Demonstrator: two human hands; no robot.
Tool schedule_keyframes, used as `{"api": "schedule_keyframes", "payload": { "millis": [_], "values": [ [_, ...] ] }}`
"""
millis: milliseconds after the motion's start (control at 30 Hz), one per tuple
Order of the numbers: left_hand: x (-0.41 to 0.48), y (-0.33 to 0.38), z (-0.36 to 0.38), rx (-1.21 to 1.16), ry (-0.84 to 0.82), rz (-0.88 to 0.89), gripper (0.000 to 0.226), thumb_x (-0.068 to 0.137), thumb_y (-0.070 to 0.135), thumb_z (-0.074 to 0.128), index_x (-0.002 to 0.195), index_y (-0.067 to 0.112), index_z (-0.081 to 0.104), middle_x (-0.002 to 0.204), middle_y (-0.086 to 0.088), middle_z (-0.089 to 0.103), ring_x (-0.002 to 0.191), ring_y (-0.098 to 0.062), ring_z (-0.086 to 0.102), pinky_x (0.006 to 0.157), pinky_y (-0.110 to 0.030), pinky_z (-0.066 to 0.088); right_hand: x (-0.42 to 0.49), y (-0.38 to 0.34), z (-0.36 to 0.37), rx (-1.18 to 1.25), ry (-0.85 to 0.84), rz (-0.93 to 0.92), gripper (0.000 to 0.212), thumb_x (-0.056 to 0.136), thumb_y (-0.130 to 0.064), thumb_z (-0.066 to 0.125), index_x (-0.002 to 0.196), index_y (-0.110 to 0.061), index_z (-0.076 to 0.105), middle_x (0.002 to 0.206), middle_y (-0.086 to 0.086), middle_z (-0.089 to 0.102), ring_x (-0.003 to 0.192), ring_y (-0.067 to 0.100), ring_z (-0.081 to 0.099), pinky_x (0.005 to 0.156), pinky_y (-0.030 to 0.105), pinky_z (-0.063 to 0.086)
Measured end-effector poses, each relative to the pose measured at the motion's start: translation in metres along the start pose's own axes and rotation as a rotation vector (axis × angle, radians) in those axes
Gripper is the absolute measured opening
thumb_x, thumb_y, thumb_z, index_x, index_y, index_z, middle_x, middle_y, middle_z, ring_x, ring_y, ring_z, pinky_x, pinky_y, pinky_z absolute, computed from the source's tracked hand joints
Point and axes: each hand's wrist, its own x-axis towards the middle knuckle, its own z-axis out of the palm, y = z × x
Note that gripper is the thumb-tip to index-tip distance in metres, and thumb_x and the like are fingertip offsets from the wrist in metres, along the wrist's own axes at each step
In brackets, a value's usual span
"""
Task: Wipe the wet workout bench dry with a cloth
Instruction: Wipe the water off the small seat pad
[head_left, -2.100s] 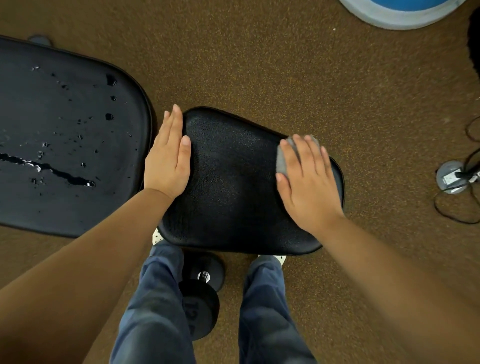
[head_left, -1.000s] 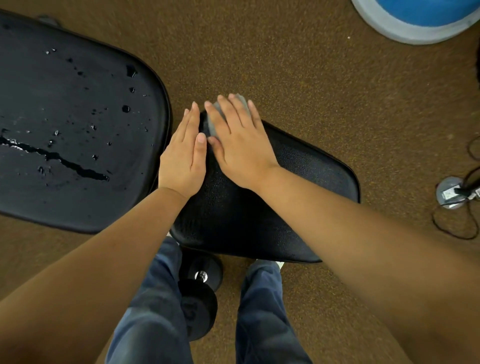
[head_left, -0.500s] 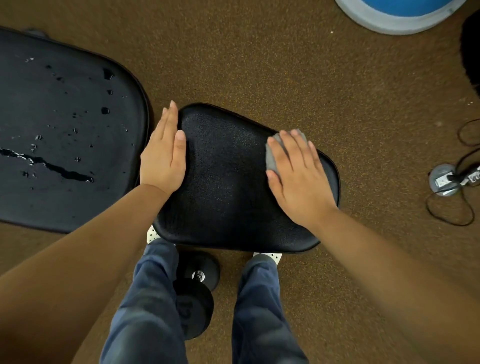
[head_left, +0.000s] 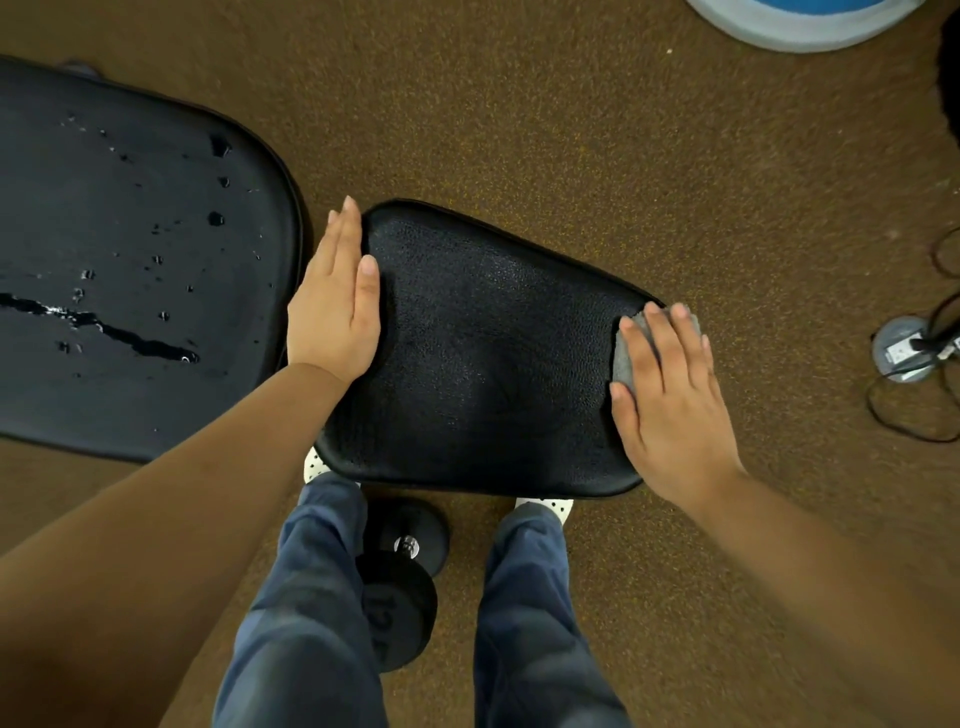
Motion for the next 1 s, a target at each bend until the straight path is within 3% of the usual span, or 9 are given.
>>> {"api": "schedule_keyframes", "payload": {
  "millis": [433,667,1000],
  "values": [
    [0.001,0.0,-0.002,-0.023,0.007,0.004,0.051,0.105,0.03,0.023,0.153,0.015,0.017,0.159,0.0,0.021,0.146,-0.011,0.014,0.104,-0.017,0.019,0.087,-0.089,0.004,-0.078,-0.001,-0.246,0.058,0.096,-0.033,0.032,0.148,-0.008,0.027,0.153,0.016,0.027,0.145,0.033,0.013,0.118,0.049,0.012],
    [0.001,-0.003,0.0,-0.05,-0.005,-0.001,0.059,0.1,0.043,0.015,0.152,0.017,0.018,0.159,0.004,0.021,0.146,-0.007,0.014,0.106,-0.011,0.015,0.129,-0.155,0.013,-0.09,0.032,-0.256,0.057,0.097,-0.034,0.029,0.149,-0.01,0.027,0.155,0.013,0.026,0.146,0.03,0.013,0.118,0.046,0.01],
    [0.0,-0.001,-0.001,-0.031,0.003,0.003,0.051,0.104,0.031,0.022,0.152,0.016,0.019,0.159,0.003,0.021,0.146,-0.01,0.015,0.107,-0.019,0.019,0.108,-0.109,0.007,-0.045,0.036,-0.262,0.059,0.093,-0.033,0.037,0.146,-0.009,0.032,0.152,0.013,0.03,0.145,0.029,0.018,0.118,0.043,0.016]
  ]
}}
